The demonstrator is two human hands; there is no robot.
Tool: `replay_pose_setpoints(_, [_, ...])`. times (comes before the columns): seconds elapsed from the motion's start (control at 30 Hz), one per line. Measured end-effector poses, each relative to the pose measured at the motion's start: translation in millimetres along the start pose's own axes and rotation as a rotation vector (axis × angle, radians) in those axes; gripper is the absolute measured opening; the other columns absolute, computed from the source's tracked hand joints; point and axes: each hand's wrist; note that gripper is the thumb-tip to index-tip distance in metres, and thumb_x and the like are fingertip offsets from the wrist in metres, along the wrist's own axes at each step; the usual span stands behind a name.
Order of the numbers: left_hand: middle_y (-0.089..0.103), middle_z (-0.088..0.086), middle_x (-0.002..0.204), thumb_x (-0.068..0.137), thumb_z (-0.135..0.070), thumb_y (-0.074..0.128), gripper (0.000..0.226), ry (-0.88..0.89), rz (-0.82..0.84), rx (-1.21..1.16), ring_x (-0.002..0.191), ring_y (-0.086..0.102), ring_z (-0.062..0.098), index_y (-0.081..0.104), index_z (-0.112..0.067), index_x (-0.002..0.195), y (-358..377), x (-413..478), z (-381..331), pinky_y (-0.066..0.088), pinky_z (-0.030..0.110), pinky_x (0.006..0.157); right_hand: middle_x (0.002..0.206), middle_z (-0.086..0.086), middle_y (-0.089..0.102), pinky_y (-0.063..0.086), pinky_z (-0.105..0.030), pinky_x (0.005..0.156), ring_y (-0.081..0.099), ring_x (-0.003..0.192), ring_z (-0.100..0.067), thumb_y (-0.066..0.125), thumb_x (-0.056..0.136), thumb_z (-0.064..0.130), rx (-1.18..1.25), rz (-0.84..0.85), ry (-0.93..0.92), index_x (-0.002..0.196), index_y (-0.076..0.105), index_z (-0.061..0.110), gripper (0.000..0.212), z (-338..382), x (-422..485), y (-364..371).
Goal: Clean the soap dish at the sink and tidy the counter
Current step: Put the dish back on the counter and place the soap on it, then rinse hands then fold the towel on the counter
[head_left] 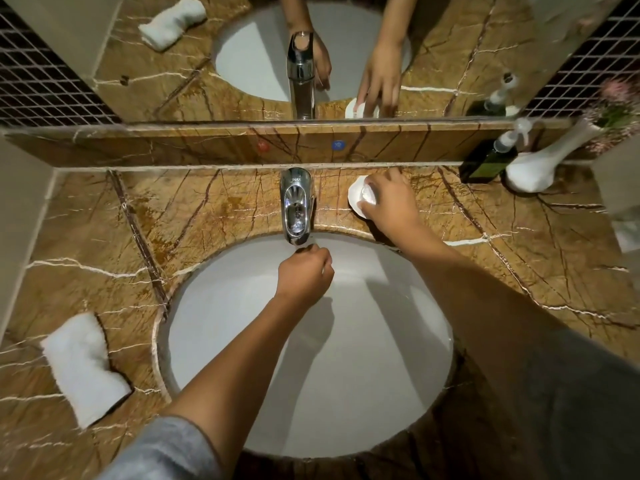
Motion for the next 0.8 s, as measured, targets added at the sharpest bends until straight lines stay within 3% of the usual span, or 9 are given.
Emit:
replay_pose_setpoints(0.2, [0.064, 0.003, 0.103, 0.092, -0.023, 0.043, 0.022, 0.021, -0.023, 0.024, 0.092, 0.058, 0.024, 0.063, -0.016, 0.100, -1, -12, 3, 0.049, 0.034, 0.069, 0.128, -0.012, 0.051, 0.042, -0.040, 0.097, 0.041, 0.123, -0.030, 0.069, 0.082, 0.031, -0.024, -0.032, -0.018, 0.130, 0.053, 0.013, 0.054, -3, -5, -1])
replay_pose_setpoints(0.3, [0.064, 0.002, 0.100, 0.091, -0.024, 0.046, 0.021, 0.009, -0.053, 0.021, 0.090, 0.060, 0.024, 0.064, -0.017, 0.097, -6, -22, 10, 0.047, 0.032, 0.065, 0.124, -0.011, 0.053, 0.044, -0.041, 0.091, 0.044, 0.120, -0.030, 0.058, 0.088, 0.034, 0.071, -0.221, 0.002, 0.123, 0.055, 0.013, 0.041, -4, -18, -9])
replay_pose_setpoints(0.4, [0.064, 0.001, 0.099, 0.090, -0.026, 0.047, 0.020, -0.011, -0.089, 0.029, 0.091, 0.061, 0.024, 0.065, -0.017, 0.095, -12, -33, 20, 0.050, 0.034, 0.066, 0.124, -0.012, 0.054, 0.044, -0.042, 0.092, 0.046, 0.118, -0.029, 0.047, 0.091, 0.019, 0.083, -0.385, 0.147, 0.121, 0.055, 0.011, 0.032, -9, -46, -12])
replay_pose_setpoints(0.53, [0.064, 0.000, 0.100, 0.091, -0.028, 0.047, 0.021, -0.042, -0.127, 0.025, 0.091, 0.061, 0.022, 0.065, -0.019, 0.097, -17, -58, 32, 0.049, 0.032, 0.066, 0.114, -0.014, 0.057, 0.041, -0.044, 0.090, 0.049, 0.110, -0.033, 0.050, 0.084, 0.007, -0.111, -0.243, -0.002, 0.115, 0.056, 0.006, 0.031, 0, -101, 5])
replay_pose_setpoints(0.8, [0.064, 0.000, 0.102, 0.091, -0.027, 0.045, 0.022, -0.110, -0.213, 0.000, 0.092, 0.059, 0.022, 0.064, -0.020, 0.100, -46, -126, 86, 0.044, 0.030, 0.062, 0.110, -0.009, 0.061, 0.047, -0.038, 0.080, 0.052, 0.109, -0.027, 0.050, 0.086, 0.010, -0.027, 0.003, -0.222, 0.115, 0.061, 0.010, 0.031, 100, -173, 70])
Point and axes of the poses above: each hand's wrist, its own x-axis towards the middle knuckle, its own y-axis out of the palm, z = x × y
